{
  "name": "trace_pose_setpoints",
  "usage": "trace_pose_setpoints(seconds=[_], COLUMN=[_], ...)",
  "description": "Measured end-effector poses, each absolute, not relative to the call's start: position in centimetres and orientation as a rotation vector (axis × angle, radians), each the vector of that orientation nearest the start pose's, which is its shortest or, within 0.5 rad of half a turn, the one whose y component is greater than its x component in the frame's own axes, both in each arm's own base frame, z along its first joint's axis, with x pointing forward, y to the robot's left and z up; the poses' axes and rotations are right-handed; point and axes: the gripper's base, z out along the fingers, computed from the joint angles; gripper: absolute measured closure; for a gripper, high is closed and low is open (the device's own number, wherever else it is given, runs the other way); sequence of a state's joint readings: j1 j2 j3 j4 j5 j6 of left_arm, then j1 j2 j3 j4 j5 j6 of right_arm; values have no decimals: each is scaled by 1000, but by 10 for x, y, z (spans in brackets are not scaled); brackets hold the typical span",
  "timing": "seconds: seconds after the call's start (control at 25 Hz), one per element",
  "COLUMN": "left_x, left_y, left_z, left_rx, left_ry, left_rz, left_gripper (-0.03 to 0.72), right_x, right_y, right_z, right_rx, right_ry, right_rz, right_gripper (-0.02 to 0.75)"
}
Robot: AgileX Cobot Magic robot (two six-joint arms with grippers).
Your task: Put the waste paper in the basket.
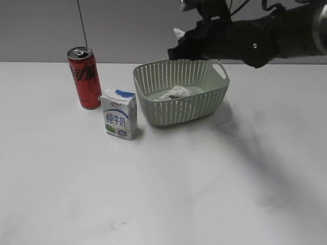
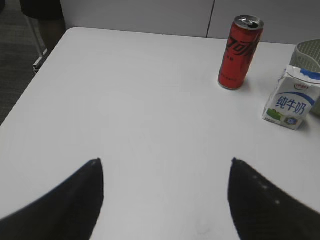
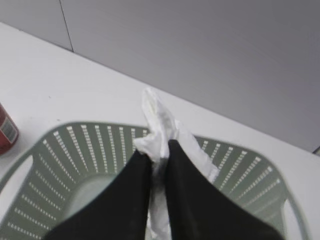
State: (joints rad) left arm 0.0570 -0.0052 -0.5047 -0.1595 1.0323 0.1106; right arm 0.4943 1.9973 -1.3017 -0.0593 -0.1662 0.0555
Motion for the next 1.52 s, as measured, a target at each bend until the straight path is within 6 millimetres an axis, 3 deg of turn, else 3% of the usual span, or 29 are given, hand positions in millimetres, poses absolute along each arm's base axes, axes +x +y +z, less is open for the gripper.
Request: trace_pose_setpoints(seconds=[0.12,0.2,0.28,0.48,0.68,0.84,1.04,1.2,1.32,1.52], left_x=[-5,-5,-5,-5,-5,-5,-5,-5,-5,-5], left_y=[-13,-13,-13,-13,-13,-13,-13,-13,-13,-13], left_z=[282,282,282,282,282,282,282,282,282,282], left_rx=[59,59,59,59,59,59,59,59,59,59], left_ry=[1996,1996,1996,1996,1996,1996,1996,1996,1996,1996], left_rz=[-82,-82,-82,-82,-82,-82,-82,-82,-82,-82], left_gripper=[117,117,117,117,117,117,117,117,117,117], right_x=[400,400,399,397,410,424,427,417,403,345], right_y=[215,214,214,212,194,143,80,44,36,36], right_z=[179,170,168,186,233,258,265,260,265,283], right_rx=[-517,-523,-529,-527,-493,-366,-272,-205,-185,-170], right_ry=[2033,2079,2105,2153,2324,2531,2723,2892,2917,2936], right_rz=[305,295,288,275,204,122,35,0,-1,79], right_gripper=[428,218,136,111,115,130,146,148,149,149])
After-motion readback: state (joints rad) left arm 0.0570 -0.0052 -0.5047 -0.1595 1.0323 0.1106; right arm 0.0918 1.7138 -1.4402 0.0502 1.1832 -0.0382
